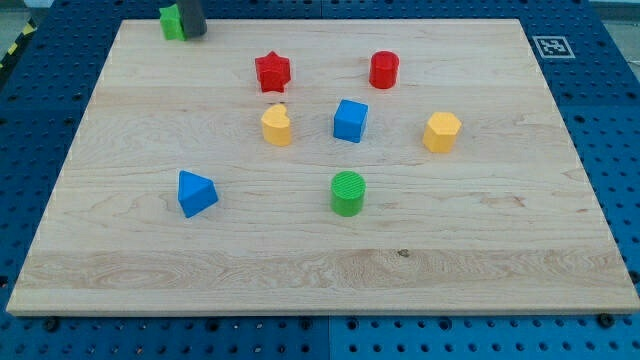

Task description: Slide the green star towards the red star

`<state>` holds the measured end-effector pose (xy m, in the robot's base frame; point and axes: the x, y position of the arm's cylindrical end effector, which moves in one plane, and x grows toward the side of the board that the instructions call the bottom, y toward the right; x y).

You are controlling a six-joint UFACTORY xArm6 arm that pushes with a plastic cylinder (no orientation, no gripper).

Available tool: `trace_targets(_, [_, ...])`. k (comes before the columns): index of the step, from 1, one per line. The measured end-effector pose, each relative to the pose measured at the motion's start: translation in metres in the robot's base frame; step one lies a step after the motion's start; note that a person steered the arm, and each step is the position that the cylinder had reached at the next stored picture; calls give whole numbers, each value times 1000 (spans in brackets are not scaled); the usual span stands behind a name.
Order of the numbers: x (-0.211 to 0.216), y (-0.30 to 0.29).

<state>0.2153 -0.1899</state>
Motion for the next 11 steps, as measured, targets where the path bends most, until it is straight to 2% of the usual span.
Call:
trace_targets(2, [15,1])
trace_targets(4, [61,21])
trace_targets(6, [61,21])
trace_targets(7, [68,14])
trace_targets(8, [68,-37])
trace_targets(9, [35,-84])
trace_targets(10, [-24,-91])
trace_targets(11, [-24,-90])
